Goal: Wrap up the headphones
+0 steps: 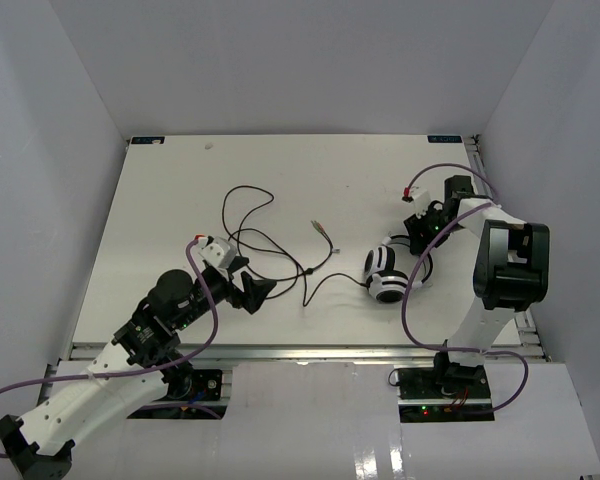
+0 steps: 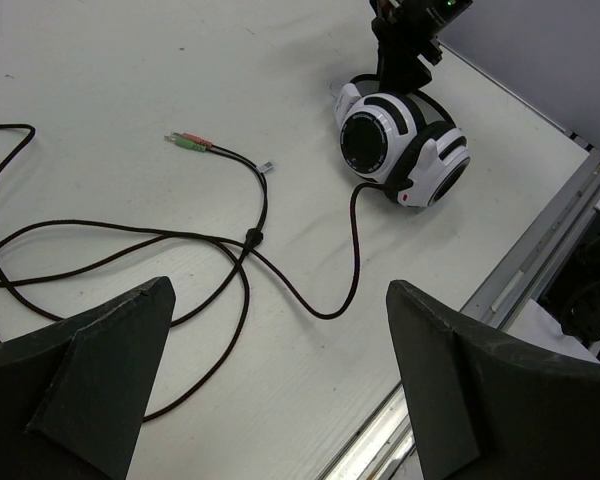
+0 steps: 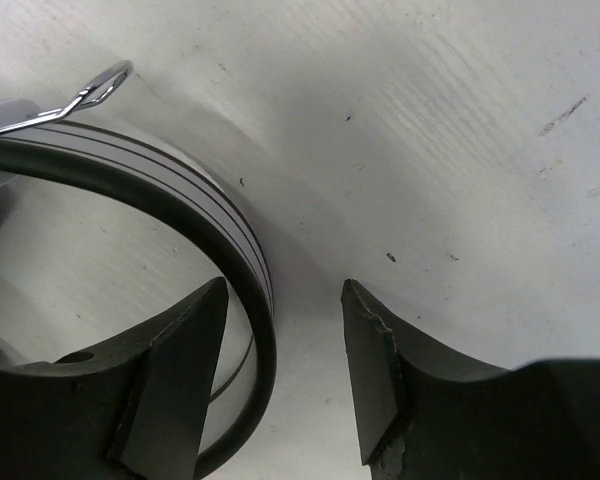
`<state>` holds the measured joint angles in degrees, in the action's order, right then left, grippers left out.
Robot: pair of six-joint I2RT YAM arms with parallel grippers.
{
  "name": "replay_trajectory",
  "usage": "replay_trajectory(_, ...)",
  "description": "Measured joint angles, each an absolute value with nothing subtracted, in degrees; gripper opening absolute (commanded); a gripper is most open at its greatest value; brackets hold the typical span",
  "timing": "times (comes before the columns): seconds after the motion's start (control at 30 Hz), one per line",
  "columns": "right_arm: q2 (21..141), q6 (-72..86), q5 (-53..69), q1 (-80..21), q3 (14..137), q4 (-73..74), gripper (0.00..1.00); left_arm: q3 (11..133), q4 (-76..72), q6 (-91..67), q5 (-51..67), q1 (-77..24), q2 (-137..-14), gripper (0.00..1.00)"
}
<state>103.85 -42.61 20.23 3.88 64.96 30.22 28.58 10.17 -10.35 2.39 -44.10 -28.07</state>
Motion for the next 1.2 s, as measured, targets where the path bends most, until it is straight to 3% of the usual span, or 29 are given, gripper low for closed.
replay_trajectory(0.13, 103.1, -44.8, 20.1, 3.7, 63.8, 29.5, 0.49, 28.6, 10.2, -10.3, 2.5, -44.1, -28.1, 0.98)
replay_trajectory(0.53, 100.7, -44.9, 19.5, 2.7, 59.4, 23.5, 0.08, 28.6, 10.0, -11.0, 3.5, -44.1, -29.0, 0.98)
replay_trajectory(0.83, 96.2, -38.3, 22.5, 3.8, 59.1, 30.1, 0.08, 28.4, 7.2, -13.9, 7.6, -44.1, -33.0, 0.98)
replay_trajectory(1.2, 68.3, -25.2, 25.9, 3.7, 63.3, 37.3, 0.08, 32.1, 5.2, -5.1, 17.1, -44.9, -36.7, 0.98)
